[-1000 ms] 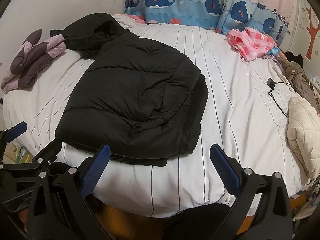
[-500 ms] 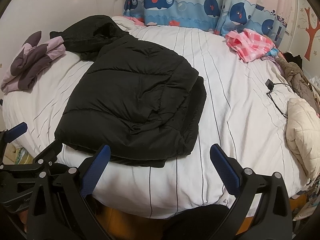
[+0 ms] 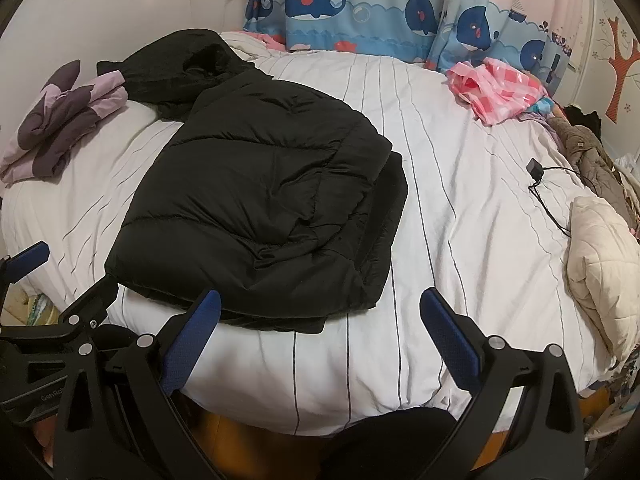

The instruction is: Fold large clothes

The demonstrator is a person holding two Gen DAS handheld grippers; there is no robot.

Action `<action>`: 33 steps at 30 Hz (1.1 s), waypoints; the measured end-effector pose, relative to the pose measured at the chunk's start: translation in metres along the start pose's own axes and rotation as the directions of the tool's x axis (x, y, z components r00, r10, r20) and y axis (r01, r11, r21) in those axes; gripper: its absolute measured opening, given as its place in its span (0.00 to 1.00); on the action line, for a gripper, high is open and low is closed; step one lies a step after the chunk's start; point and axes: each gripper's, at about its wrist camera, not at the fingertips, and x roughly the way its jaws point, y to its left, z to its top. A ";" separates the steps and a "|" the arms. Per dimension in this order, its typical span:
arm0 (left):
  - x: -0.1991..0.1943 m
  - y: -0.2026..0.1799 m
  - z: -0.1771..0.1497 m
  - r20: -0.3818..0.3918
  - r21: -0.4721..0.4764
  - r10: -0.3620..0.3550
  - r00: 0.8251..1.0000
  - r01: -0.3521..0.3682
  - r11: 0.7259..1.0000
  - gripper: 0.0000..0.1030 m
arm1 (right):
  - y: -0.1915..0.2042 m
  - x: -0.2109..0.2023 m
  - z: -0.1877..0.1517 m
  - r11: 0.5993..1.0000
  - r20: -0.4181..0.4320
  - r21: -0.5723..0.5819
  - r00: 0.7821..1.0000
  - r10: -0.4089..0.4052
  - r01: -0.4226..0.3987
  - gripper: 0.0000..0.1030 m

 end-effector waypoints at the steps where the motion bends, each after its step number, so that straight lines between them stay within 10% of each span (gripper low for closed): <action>1: -0.001 0.000 0.000 0.002 0.001 0.000 1.000 0.000 1.000 0.93 | 0.000 0.000 0.000 1.000 0.001 0.000 1.000 0.000 0.000 0.93; 33: -0.018 -0.003 -0.002 0.025 -0.014 0.016 1.000 -0.015 1.000 0.93 | 0.002 -0.013 -0.005 1.000 0.018 0.015 1.000 -0.006 0.006 0.93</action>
